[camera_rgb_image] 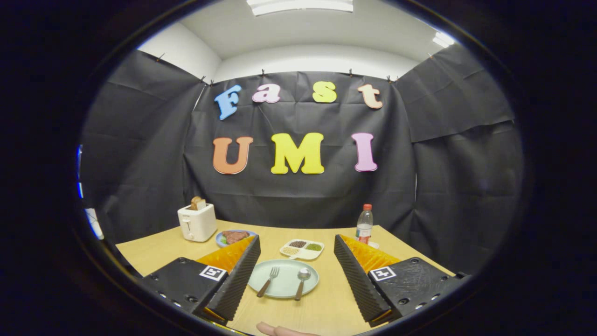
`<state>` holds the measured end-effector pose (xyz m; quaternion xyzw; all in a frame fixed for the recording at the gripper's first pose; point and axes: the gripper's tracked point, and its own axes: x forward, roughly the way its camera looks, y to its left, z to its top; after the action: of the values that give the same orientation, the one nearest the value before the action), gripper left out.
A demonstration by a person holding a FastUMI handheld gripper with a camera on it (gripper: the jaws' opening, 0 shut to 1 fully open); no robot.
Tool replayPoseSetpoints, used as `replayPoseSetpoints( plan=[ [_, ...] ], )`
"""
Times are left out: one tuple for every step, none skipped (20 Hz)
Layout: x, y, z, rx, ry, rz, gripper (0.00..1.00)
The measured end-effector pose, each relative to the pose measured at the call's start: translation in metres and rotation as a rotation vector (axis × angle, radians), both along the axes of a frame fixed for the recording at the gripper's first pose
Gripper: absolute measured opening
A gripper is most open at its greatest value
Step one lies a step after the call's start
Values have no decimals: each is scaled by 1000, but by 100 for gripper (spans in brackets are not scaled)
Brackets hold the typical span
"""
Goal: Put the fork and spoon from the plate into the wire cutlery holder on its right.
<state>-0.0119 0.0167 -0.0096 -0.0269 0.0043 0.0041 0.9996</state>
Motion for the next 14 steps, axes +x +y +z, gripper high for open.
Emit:
replayPoseSetpoints(
  plan=[
    [1,2,-2,4,11,6,95],
    [2,1,-2,11,22,7,96],
    [4,0,-1,14,28,4,96],
    [6,-1,-1,10,38,-2,96],
    [10,-2,-1,4,44,-7,96],
    [13,-3,-2,-4,53,-12,96],
    [17,-4,-4,-11,63,-15,96],
    [21,-4,-8,-18,76,-18,96],
    [25,-3,-11,-23,91,-19,96],
    [29,-2,-14,-26,106,-18,96],
    [33,-2,-18,-27,124,-22,96],
    [38,-2,-22,-26,144,-26,96],
    [44,-3,-26,-25,166,-31,96],
    [49,-5,-30,-22,188,-42,96]
  ],
)
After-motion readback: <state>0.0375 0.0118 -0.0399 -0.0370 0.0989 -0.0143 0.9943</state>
